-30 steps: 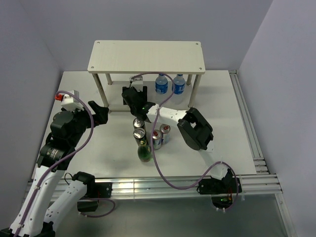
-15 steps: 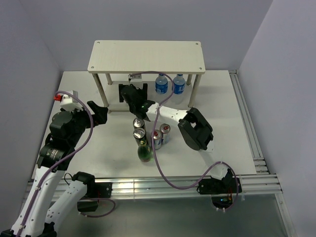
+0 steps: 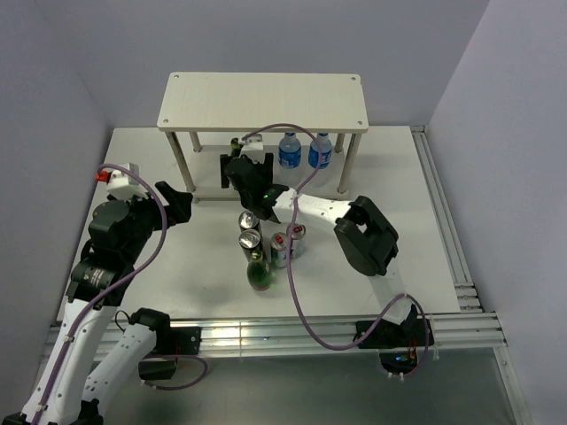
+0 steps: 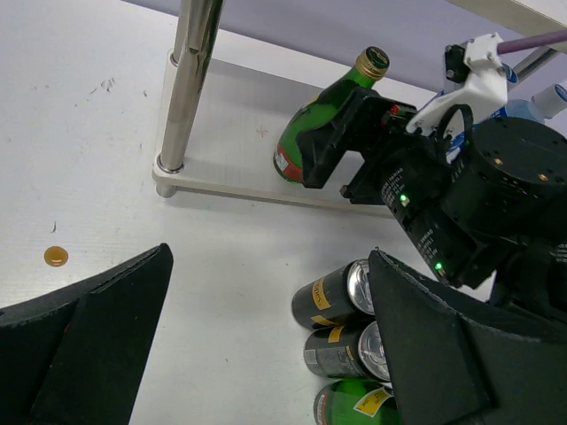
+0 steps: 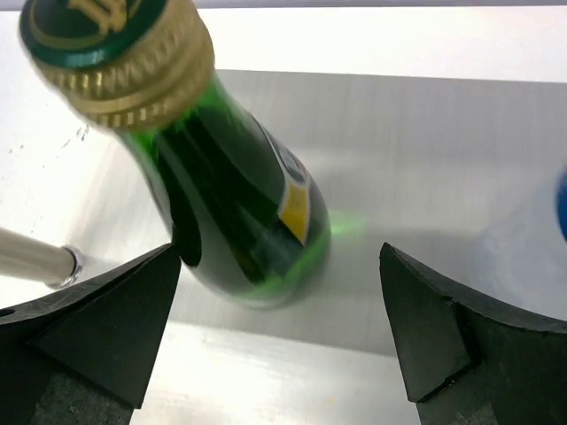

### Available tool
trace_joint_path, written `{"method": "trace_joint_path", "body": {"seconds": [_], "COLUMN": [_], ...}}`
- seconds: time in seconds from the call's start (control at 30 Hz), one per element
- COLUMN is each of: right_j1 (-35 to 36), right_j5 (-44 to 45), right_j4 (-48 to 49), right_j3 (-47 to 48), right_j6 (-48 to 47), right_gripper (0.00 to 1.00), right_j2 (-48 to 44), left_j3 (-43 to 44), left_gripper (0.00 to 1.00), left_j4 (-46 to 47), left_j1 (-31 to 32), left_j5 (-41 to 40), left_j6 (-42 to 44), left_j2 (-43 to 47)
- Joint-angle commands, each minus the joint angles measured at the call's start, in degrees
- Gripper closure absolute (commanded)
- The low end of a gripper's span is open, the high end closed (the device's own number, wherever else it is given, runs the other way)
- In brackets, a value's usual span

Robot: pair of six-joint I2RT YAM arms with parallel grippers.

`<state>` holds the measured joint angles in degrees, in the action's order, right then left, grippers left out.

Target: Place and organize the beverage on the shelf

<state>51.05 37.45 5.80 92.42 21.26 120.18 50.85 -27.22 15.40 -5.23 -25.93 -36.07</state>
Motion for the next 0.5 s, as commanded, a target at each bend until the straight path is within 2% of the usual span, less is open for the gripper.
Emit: {"method": "trace_joint_path", "body": {"seconds": [0.0, 0.47], "right_j1": [1.4, 5.5], "right_j5": [3.2, 5.8], "right_j4": [1.6, 1.7], "right_j3": [-3.0, -12.8], "right_j6": [0.6, 2.6], "right_gripper": [0.0, 0.0], "right_j2": [-5.3, -15.1], "left_j3": [0.1, 0.3], "left_gripper": [0.01, 0.01], "left_j4": [1.8, 1.4], "left_j1": [-0.3, -0.4], "left_j5": [0.1, -3.5], "left_j6": [0.9, -0.7], "left_j2": [0.6, -0.3]}}
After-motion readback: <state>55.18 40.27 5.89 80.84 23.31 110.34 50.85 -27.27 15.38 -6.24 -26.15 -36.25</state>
